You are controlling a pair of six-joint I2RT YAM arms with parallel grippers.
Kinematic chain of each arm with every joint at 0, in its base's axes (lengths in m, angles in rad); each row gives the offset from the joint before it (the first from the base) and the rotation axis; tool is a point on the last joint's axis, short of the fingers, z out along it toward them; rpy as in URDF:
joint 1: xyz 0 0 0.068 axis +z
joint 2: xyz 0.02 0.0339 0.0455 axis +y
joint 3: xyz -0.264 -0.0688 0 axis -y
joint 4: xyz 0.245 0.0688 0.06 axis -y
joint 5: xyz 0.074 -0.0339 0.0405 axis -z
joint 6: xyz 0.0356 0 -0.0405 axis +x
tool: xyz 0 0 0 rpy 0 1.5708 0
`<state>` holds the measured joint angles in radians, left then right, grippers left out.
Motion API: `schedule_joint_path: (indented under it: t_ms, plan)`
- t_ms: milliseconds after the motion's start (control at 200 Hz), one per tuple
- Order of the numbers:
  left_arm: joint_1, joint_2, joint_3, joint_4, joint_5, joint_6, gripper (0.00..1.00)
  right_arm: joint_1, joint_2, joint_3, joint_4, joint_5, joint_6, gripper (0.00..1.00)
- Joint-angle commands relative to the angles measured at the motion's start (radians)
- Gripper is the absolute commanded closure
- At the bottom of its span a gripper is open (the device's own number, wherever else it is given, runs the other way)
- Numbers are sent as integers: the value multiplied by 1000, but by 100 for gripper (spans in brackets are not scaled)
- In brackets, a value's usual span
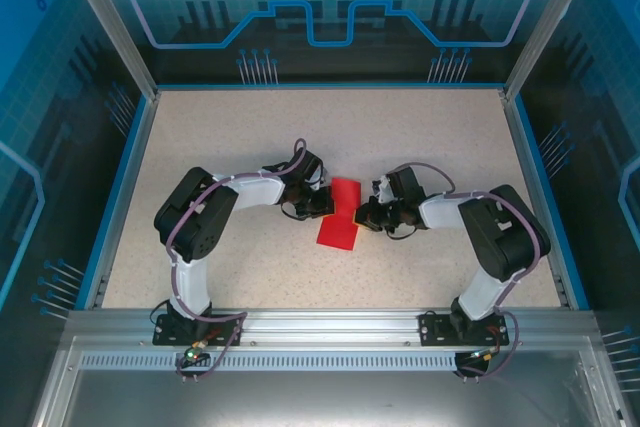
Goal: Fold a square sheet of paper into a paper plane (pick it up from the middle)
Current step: Fold the square sheet of paper in half at the center of the table.
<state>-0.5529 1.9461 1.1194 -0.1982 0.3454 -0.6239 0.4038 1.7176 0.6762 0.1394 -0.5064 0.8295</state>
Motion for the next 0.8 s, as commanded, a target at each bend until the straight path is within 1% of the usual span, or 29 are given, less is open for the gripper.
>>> schedule_joint_path:
  t_ms: [0,60,100,390,795]
  plan:
    - [-7,43,-21,-110,-57,29,100,-13,46,15,-15,15,-21,93]
    - [-7,44,-20,-111,-58,29,100,-9,55,17,-35,32,-23,94]
    - [-7,43,-20,-112,-59,29,100,-10,56,14,-35,21,-23,94]
    - [-7,43,-21,-119,-64,33,100,-16,-42,67,-37,-19,-24,93]
    - [-7,43,-24,-119,-64,35,100,-61,69,92,-15,-26,-43,94]
